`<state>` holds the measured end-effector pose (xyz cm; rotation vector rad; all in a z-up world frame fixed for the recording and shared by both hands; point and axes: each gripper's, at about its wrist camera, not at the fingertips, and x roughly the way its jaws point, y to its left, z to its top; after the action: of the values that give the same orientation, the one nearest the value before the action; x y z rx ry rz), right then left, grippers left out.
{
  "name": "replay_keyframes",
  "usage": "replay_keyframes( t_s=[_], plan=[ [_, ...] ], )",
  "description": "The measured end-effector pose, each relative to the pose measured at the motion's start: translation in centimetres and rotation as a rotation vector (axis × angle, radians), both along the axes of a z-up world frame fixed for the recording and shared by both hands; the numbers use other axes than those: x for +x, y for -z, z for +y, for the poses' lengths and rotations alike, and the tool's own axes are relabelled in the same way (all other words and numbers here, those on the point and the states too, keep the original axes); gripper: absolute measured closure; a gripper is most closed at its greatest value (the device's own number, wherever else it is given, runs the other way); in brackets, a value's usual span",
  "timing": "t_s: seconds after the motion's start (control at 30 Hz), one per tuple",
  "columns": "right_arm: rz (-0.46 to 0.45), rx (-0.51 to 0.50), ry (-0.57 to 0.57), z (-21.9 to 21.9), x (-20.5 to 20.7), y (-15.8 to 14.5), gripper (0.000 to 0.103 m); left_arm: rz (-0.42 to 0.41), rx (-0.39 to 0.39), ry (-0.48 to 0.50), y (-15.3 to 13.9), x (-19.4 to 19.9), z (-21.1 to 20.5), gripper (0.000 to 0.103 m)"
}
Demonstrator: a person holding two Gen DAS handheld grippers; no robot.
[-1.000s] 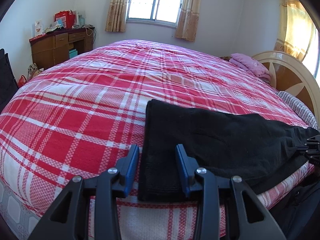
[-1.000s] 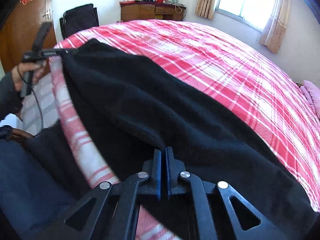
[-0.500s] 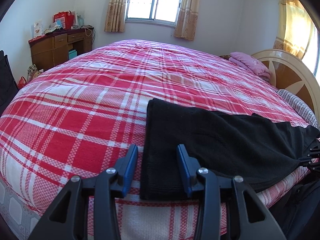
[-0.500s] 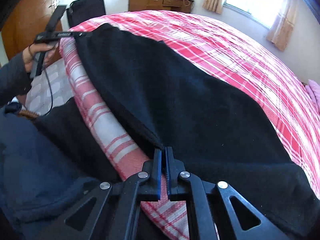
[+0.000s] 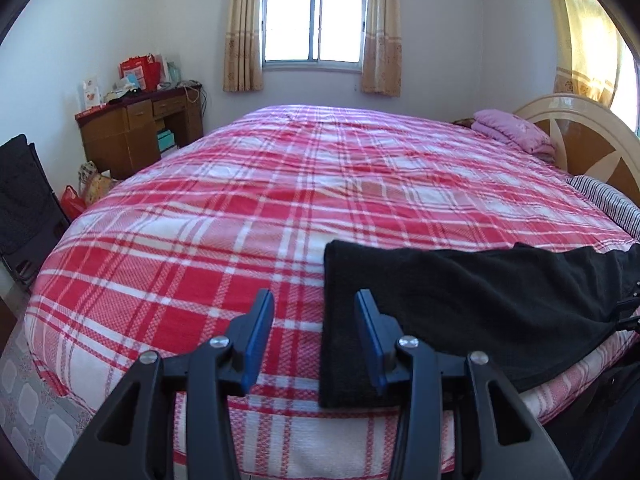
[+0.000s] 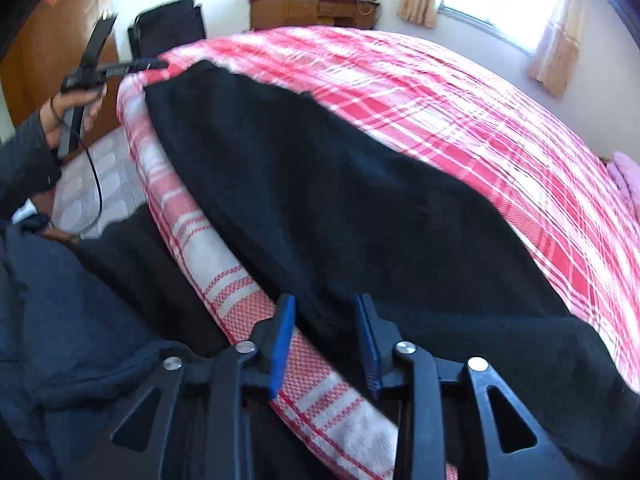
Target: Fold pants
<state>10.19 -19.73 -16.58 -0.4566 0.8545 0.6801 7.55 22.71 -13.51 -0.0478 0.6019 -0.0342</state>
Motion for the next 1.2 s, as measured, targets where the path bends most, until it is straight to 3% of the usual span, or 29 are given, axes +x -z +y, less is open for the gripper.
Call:
replay_keyframes(
  t_s=[0.1,0.23,0.37,0.5,0.63,0.73,0.87,1.0,1.1,1.2],
  plan=[
    [0.014,0.029,0.066,-1.4,0.9,-0.2,0.067,0.023,0.027,0.036,0.6,0.6,-1.6,0.047],
    [0.029,0.001,0.164,-2.9,1.9,0.5,0.067,0.101,0.065,0.052,2.8,1.6,-3.4,0.047],
    [0.016,0.031,0.221,-5.9,1.4,-0.8,0.067,0.068,0.098,0.055,0.7,1.3,-4.9,0.047],
    [-0.014,0.068,0.347,-10.5,1.1,-2.4,0.067,-0.02,0.12,0.104,-3.4,0.6,-8.1,0.047],
    [-0.03,0.152,0.53,-16.4,0.8,-4.1,0.067,-0.063,0.11,0.28,-6.5,0.7,-13.8,0.044],
    [-0.044,0.203,0.682,-20.8,0.4,-5.0,0.065,-0.055,0.07,0.455,-7.3,1.3,-19.4,0.044],
    [-0.036,0.321,0.849,-26.2,-0.4,-5.9,0.061,-0.014,0.064,0.67,-6.5,1.9,-27.8,0.044],
    [-0.046,0.398,0.944,-30.0,-1.2,-6.4,0.058,0.05,0.128,0.873,-3.9,1.0,-36.4,0.044],
    [-0.06,0.405,0.981,-31.6,-1.5,-6.6,0.058,0.098,0.155,0.935,-2.4,0.0,-39.1,0.044],
    [-0.063,0.449,1.008,-33.3,-1.6,-6.7,0.058,0.171,0.103,0.951,-0.9,-0.1,-39.4,0.044]
  ],
)
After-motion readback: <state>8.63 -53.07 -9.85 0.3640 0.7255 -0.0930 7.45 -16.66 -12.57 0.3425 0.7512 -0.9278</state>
